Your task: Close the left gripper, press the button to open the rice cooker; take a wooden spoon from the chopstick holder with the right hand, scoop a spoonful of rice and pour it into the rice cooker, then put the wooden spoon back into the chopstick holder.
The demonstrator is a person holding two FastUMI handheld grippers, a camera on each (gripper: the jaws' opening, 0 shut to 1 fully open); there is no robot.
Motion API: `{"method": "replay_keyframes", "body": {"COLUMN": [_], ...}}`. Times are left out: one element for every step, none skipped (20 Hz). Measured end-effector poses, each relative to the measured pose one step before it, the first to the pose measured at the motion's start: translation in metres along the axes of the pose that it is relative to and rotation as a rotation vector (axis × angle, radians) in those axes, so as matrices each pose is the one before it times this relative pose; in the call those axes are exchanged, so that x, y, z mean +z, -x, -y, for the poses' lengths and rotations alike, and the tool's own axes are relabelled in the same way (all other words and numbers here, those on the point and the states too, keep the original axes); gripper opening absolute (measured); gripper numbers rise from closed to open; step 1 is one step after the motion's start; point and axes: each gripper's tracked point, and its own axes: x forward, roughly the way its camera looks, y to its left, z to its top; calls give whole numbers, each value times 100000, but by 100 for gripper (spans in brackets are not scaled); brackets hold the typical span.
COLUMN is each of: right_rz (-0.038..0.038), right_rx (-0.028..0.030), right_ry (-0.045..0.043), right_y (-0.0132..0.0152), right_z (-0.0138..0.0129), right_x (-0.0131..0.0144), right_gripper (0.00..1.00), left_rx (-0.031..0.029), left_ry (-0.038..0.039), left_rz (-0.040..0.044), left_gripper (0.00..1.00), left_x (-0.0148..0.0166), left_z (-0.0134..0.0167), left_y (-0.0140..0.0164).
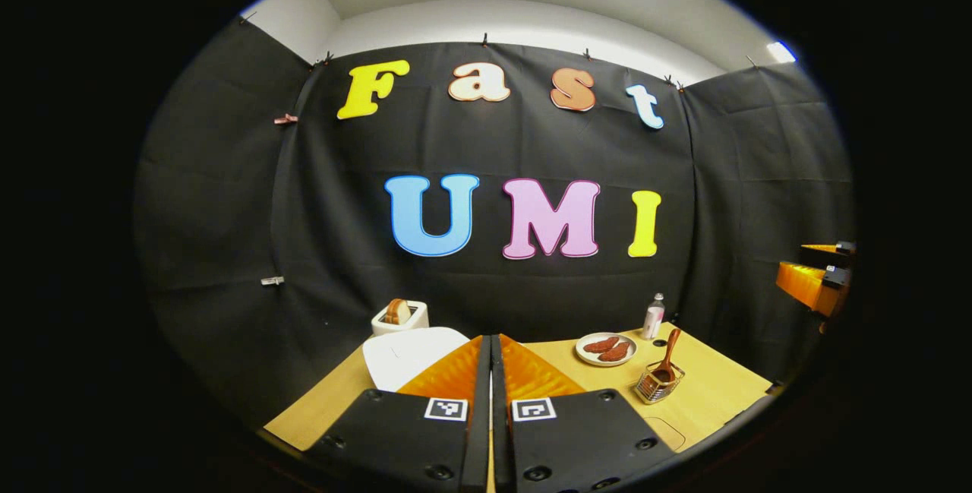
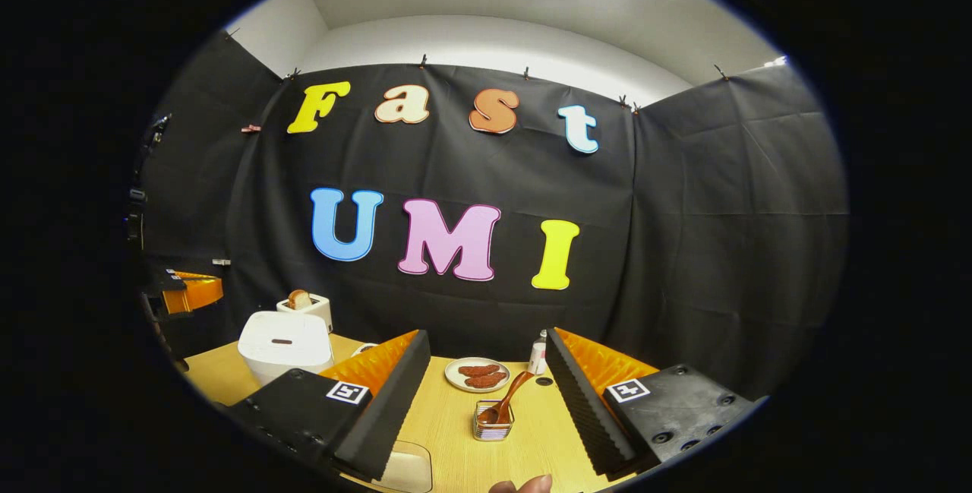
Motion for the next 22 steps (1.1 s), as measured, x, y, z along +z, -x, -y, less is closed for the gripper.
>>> {"method": "replay_keyframes", "body": {"right_rz": [-225,-311,-326,101,156,119,-67,-231,-181,-232,-171,-444,-456,-417,-158,-64,-144,90,-19,-261,-377,-338], "right_rx": [-38,277,88,329,53,100,62,87,-189,-246,52,-700,-625,-511,-394,-339,-614,-286,-446,-320,-330,-387], "right_ry": [299,69,-150,-108,263,542,628,507,381,-19,-530,-331,-203,-165,-43,191,369,179,103,110,44,33], "right_y": [72,-42,24,-4,13,30,32,-63,101,5,35,-72,-52,-59,26,60,-5,-8,-53,43,1,31], "right_z": [50,-48,-55,-77,-48,31,63,73,163,206,109,241,362,225,120,222,179,208,136,148,190,124], "right_x": [-147,-103,-46,67,11,53,-107,-104,-90,-8,-86,-176,-218,-175,-55,-65,-94,-53,-61,-163,-167,-117], "right_gripper": [97,97,98,98,98,98,98,98,97,98,98,98,97,98,98,98,98,98,98,98,98,97], "left_rx": [1351,1007,598,-1333,-1718,-1602,-724,-549,-406,-1035,-1333,-876,-1378,-290,-686,-187,700,674,986,1154,-168,488], "left_ry": [-342,35,658,2234,3311,3078,2097,1927,1190,1208,1038,1272,1765,2078,1606,572,-241,-1002,-1187,-759,-270,-768], "left_rz": [-792,-1296,-1611,-1442,-1946,-2185,-2169,-1880,-2238,-2905,-1986,-3694,-2228,-2458,-2854,-2658,-3657,-3085,-2628,-2673,-1583,-1153], "left_gripper": [7,6,6,6,6,10,7,6,6,6,6,6,6,6,6,6,6,6,7,6,6,6], "left_x": [-238,-546,-572,-392,-528,-749,-473,-546,-604,-899,-622,-833,-599,-481,-579,-584,-869,-649,-582,-498,-256,-190], "left_z": [-885,-1013,-651,-411,-274,-600,-794,-872,-663,-602,-442,-518,-616,-595,-415,-537,-570,-561,-312,-444,-95,81], "left_y": [-876,-1139,-1035,-1270,-1383,-1342,-1267,-1205,-1034,-1134,-1106,-939,-1025,-847,-747,-787,-761,-728,-412,-577,-456,-367]}}
